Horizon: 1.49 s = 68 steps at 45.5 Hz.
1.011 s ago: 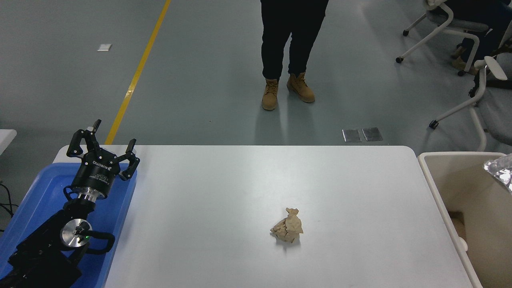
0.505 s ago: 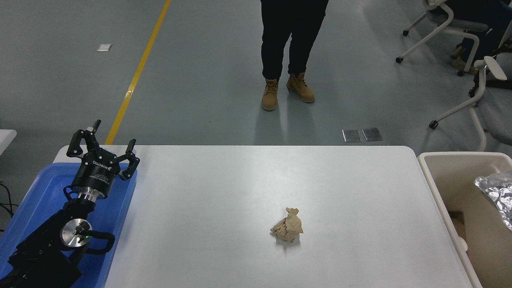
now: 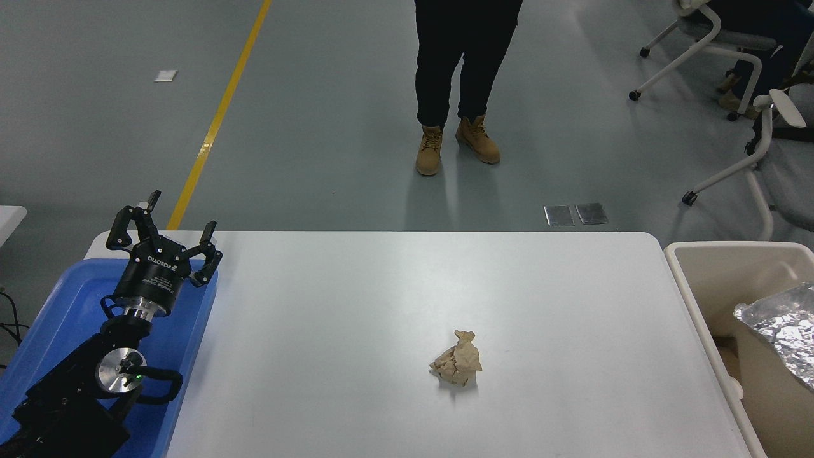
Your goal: Pick up foil plate and place in dustbin
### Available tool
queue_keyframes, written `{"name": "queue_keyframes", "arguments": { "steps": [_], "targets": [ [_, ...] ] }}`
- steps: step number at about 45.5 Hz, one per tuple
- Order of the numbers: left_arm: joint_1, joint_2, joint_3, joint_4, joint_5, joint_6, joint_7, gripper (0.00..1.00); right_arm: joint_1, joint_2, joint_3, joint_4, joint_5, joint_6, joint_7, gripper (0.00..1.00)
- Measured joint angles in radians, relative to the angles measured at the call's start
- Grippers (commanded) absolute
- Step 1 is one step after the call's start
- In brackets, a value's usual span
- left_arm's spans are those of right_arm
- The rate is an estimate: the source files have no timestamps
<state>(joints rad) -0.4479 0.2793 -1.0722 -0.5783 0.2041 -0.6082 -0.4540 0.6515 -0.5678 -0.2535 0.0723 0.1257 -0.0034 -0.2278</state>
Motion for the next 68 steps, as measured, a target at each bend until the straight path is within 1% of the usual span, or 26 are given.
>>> {"name": "queue_keyframes", "arguments": {
  "steps": [7, 14, 26, 32, 39, 54, 68],
  "targets": [
    [0.0, 0.0, 0.0, 0.0, 0.0, -0.001, 0.0, 0.98, 0.13, -0.045, -0.145, 0.102, -0.005, 0.003, 0.003, 1.0],
    [0.0, 0.0, 0.0, 0.0, 0.0, -0.001, 0.0, 0.99, 0.289, -0.059, -0.321, 0.195, -0.007, 0.005, 0.005, 1.0],
    [0.0, 0.0, 0.0, 0.0, 0.0, -0.001, 0.0, 0.98, 0.549, -0.013, -0.529, 0.36, -0.012, 0.036, 0.004, 1.0],
    [0.0, 0.0, 0.0, 0.0, 0.0, -0.001, 0.0, 0.98, 0.689, 0.01, -0.619, 0.494, -0.014, 0.057, 0.004, 1.0],
    [0.0, 0.0, 0.0, 0.0, 0.0, -0.001, 0.002, 0.98, 0.835, 0.028, -0.686, 0.648, -0.027, 0.094, 0.002, 1.0],
    [0.0, 0.0, 0.0, 0.0, 0.0, 0.0, 0.002, 0.98, 1.098, 0.047, -0.757, 0.914, -0.103, 0.185, -0.003, 1.0],
    [0.0, 0.0, 0.0, 0.001, 0.0, 0.001, 0.002, 0.98, 1.327, 0.03, -0.845, 1.195, -0.119, 0.249, -0.006, 1.0]
  ]
}}
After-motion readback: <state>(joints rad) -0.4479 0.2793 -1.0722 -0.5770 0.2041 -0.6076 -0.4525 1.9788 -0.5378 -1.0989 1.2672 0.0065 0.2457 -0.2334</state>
